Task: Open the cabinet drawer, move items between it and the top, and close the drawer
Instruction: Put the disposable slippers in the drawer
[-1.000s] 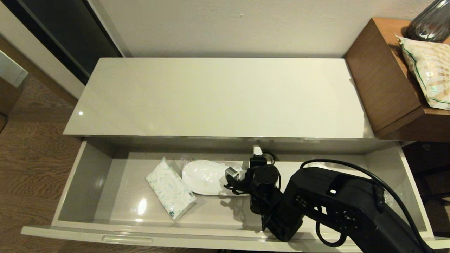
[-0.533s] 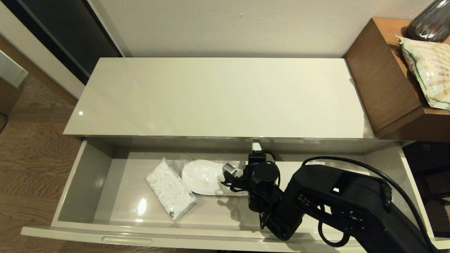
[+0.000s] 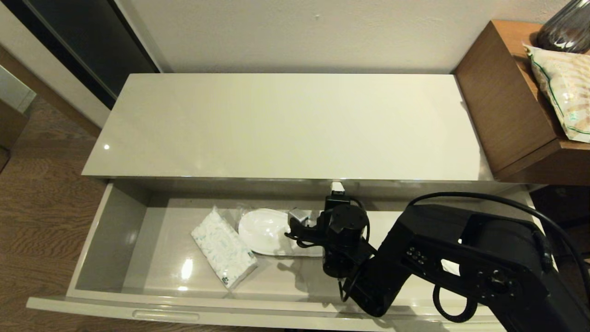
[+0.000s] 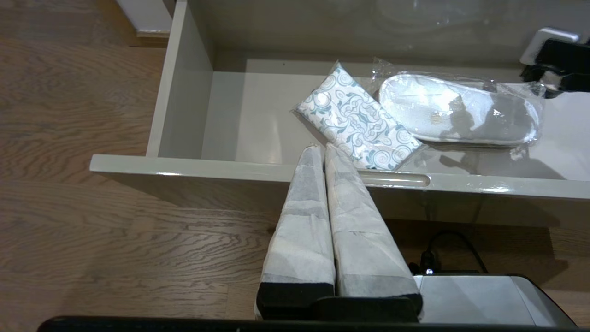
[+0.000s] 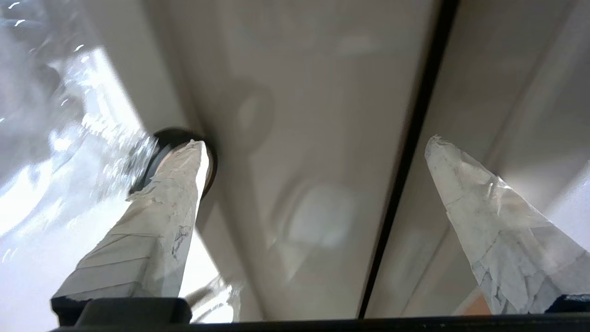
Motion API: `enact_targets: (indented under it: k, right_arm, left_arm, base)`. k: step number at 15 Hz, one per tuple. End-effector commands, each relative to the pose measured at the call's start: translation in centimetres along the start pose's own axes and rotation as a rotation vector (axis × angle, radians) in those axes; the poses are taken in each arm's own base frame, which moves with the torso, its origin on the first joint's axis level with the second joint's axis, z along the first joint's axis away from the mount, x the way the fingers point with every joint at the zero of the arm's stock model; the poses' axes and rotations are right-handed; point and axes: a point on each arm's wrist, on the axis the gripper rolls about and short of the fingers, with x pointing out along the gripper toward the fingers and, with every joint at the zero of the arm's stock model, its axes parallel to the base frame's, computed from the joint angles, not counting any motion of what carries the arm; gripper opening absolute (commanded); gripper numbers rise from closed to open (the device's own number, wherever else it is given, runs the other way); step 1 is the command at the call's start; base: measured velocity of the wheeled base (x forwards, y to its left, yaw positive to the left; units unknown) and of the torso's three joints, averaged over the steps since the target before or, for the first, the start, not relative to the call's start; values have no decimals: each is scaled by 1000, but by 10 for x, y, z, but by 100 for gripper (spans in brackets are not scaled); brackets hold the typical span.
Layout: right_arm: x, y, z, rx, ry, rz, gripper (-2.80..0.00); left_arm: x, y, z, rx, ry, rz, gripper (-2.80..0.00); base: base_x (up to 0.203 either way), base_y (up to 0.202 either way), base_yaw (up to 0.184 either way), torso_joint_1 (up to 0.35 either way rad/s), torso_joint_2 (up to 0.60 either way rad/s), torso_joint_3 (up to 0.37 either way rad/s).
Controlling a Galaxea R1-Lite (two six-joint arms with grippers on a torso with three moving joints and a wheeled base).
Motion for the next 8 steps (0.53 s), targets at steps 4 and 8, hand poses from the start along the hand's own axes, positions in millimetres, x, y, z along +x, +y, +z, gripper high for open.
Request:
enact_targets:
  k: [4, 8]
  right_arm:
    - [-19, -24, -17, 0, 12, 6, 0]
    - [-37, 3, -22, -47, 5, 85, 0]
  left_arm:
    - [0, 0, 0, 0, 2, 1, -280]
    - [0, 0, 0, 0, 2, 1, -280]
  base:
    - [0, 0, 0, 0, 0, 0]
    - [0, 0, 0, 0, 0, 0]
